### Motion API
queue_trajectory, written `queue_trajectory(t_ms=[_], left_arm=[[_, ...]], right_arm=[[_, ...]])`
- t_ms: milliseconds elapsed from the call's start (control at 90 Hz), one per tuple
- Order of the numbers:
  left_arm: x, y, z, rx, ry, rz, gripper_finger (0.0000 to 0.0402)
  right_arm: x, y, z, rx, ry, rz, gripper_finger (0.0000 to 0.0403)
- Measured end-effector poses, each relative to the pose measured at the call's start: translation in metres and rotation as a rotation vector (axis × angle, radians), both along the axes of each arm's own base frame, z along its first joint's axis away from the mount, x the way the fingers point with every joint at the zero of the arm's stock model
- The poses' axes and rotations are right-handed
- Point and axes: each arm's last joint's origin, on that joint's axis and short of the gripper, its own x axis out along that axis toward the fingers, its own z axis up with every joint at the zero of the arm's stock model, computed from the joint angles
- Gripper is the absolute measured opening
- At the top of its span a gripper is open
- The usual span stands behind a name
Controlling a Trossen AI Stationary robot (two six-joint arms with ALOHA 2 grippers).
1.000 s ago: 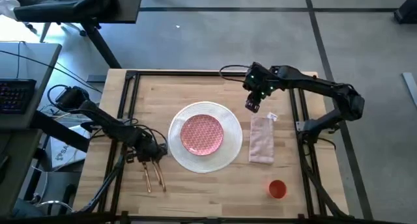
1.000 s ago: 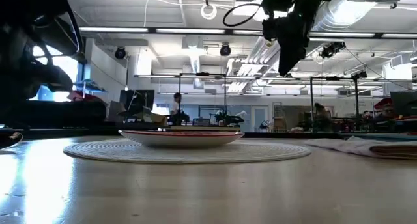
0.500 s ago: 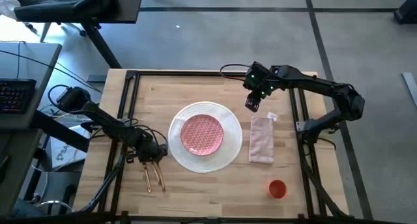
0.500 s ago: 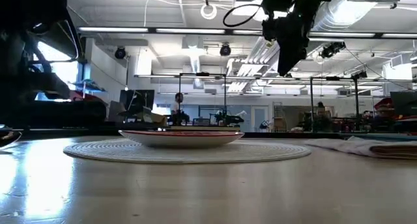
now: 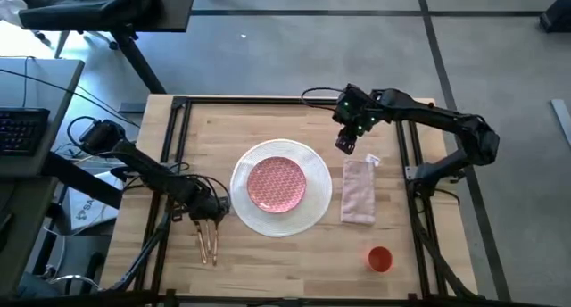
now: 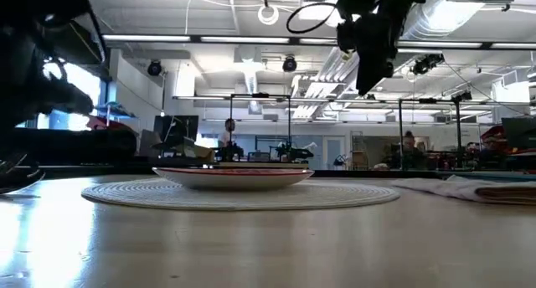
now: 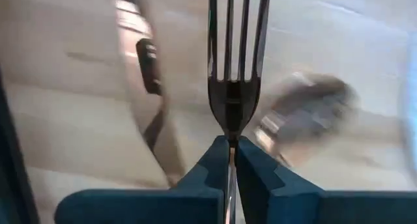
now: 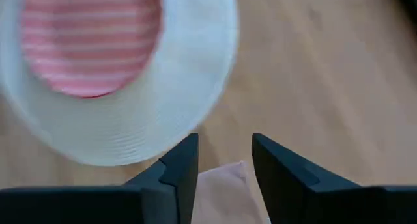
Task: Set table place
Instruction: Put the fork on top of the pink napkin
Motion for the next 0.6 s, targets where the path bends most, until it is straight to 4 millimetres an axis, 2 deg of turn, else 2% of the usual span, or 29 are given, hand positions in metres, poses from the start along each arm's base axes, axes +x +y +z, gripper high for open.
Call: queue_trajectory(t_ms=[178,322,456,600], left_arm=[[0.01,0.001,0.044,0.106,-0.051,0.011,0.0],[0.026,0.014,0.088,0.276,-0.19,0.045,0.0],[0.047,0.04,0.129,0.501,-0.367,0.095,0.0],[0.068,0.077,0.164,0.718,-0.415,0.058,0.0]], right_arm=[[0.003,0.005,0.001,0.101,-0.071,0.109,0.0124],[0.012,0.012,0.005,0.071,-0.149,0.178,0.0124],[0.025,0.018,0.012,0.09,-0.305,0.26,0.0124],[0.041,0.031,0.023,0.055,-0.472,0.386,0.0124]])
